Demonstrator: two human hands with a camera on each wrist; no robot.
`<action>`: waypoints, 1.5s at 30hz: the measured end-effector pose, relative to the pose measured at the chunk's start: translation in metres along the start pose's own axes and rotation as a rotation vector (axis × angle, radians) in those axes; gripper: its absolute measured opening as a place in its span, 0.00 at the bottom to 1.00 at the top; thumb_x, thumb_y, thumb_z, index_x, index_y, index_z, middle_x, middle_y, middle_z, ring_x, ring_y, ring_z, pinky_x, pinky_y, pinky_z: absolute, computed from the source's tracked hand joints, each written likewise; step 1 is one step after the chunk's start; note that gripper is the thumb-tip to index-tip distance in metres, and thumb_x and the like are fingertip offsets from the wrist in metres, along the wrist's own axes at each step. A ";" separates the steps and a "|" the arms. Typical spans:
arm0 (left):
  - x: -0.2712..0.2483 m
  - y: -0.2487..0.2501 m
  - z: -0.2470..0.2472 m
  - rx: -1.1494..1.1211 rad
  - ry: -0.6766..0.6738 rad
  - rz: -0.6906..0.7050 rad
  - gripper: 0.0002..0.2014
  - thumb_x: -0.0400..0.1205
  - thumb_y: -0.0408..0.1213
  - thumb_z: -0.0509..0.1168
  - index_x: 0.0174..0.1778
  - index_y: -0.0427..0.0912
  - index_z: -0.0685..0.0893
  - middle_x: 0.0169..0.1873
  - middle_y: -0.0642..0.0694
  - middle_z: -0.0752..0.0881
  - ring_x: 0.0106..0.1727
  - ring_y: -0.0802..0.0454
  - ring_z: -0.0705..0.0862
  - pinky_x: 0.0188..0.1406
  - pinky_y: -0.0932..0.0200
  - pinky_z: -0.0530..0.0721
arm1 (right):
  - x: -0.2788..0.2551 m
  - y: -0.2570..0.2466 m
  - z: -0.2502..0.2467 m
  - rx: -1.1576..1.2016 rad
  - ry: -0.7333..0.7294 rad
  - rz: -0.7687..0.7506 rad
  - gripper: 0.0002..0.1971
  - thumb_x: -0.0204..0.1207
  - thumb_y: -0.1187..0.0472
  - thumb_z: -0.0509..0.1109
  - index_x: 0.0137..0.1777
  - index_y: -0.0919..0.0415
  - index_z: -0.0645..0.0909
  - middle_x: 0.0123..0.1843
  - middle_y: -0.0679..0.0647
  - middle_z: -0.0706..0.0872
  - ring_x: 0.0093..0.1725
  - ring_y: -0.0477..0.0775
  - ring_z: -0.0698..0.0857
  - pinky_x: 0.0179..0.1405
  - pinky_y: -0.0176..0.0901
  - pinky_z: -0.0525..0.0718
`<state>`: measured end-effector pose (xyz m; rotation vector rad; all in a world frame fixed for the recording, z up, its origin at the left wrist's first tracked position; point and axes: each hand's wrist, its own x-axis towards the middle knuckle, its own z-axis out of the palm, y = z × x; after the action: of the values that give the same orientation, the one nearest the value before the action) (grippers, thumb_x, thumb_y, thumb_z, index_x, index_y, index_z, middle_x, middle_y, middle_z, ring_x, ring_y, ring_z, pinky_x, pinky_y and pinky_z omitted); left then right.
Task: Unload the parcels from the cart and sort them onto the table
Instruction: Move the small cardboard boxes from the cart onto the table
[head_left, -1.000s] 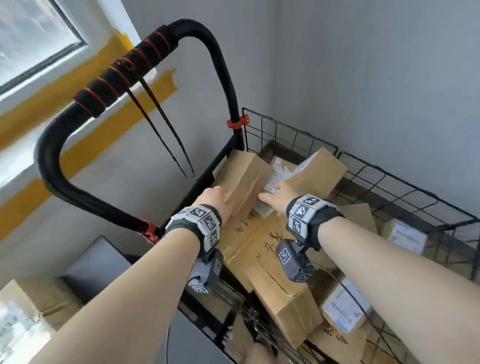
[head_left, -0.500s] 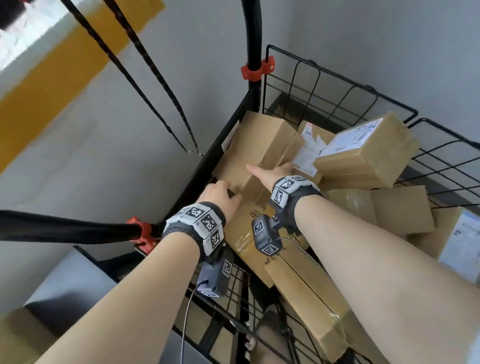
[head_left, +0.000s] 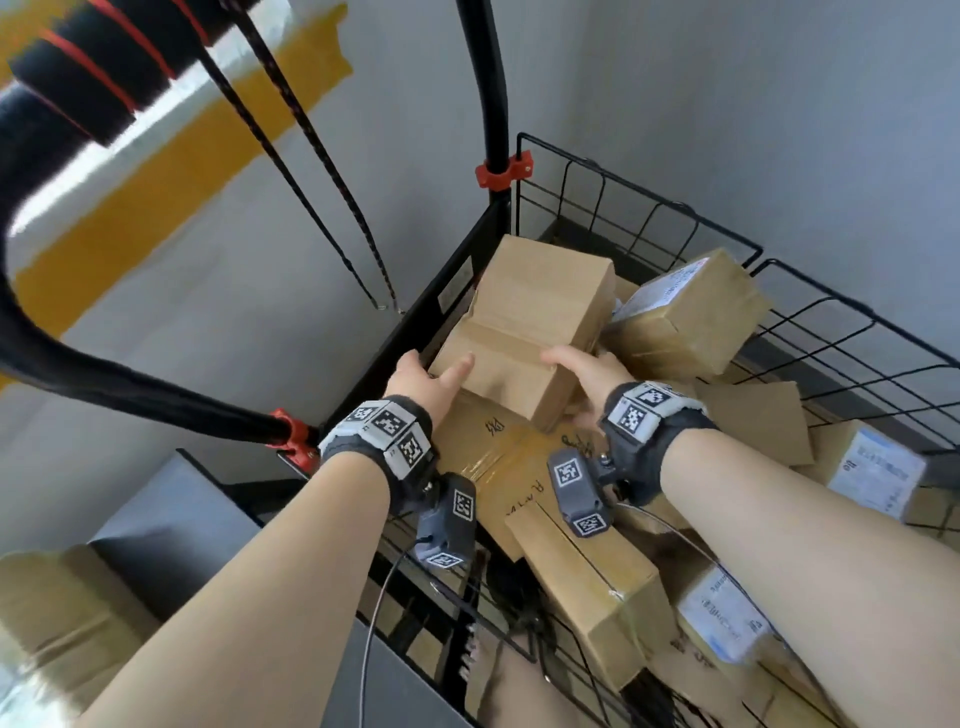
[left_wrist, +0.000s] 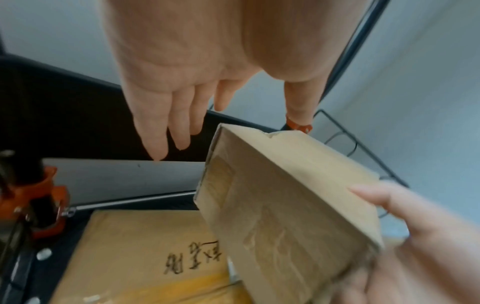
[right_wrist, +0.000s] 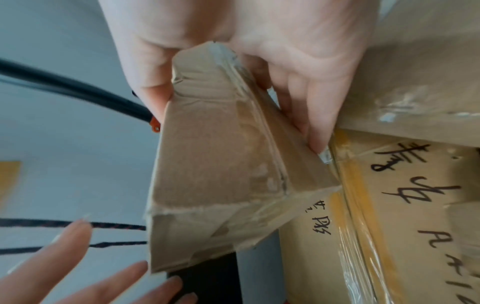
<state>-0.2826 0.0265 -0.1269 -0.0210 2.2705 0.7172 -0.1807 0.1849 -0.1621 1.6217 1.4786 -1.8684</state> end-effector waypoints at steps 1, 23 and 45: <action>-0.010 0.002 0.000 -0.108 0.004 -0.029 0.45 0.75 0.66 0.62 0.82 0.44 0.56 0.77 0.41 0.68 0.73 0.41 0.73 0.68 0.42 0.77 | -0.010 0.000 -0.008 0.006 -0.034 0.005 0.55 0.40 0.39 0.82 0.71 0.56 0.70 0.64 0.58 0.80 0.58 0.63 0.84 0.57 0.65 0.84; -0.326 -0.021 0.018 -0.046 0.668 0.165 0.57 0.63 0.62 0.75 0.81 0.43 0.54 0.72 0.43 0.65 0.75 0.44 0.66 0.76 0.49 0.68 | -0.274 0.049 -0.070 -0.412 -0.349 -0.657 0.38 0.73 0.39 0.67 0.76 0.64 0.67 0.72 0.55 0.75 0.65 0.58 0.78 0.66 0.49 0.76; -0.438 -0.132 -0.005 0.286 0.604 0.516 0.38 0.78 0.40 0.68 0.83 0.50 0.56 0.77 0.45 0.63 0.78 0.47 0.62 0.77 0.54 0.62 | -0.366 0.126 0.027 0.051 -0.420 -0.536 0.62 0.41 0.37 0.81 0.76 0.57 0.58 0.64 0.60 0.78 0.63 0.62 0.79 0.67 0.63 0.77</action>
<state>0.0610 -0.1717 0.1017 0.5741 2.9881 0.6949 0.0218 -0.0399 0.0805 0.8038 1.7828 -2.3451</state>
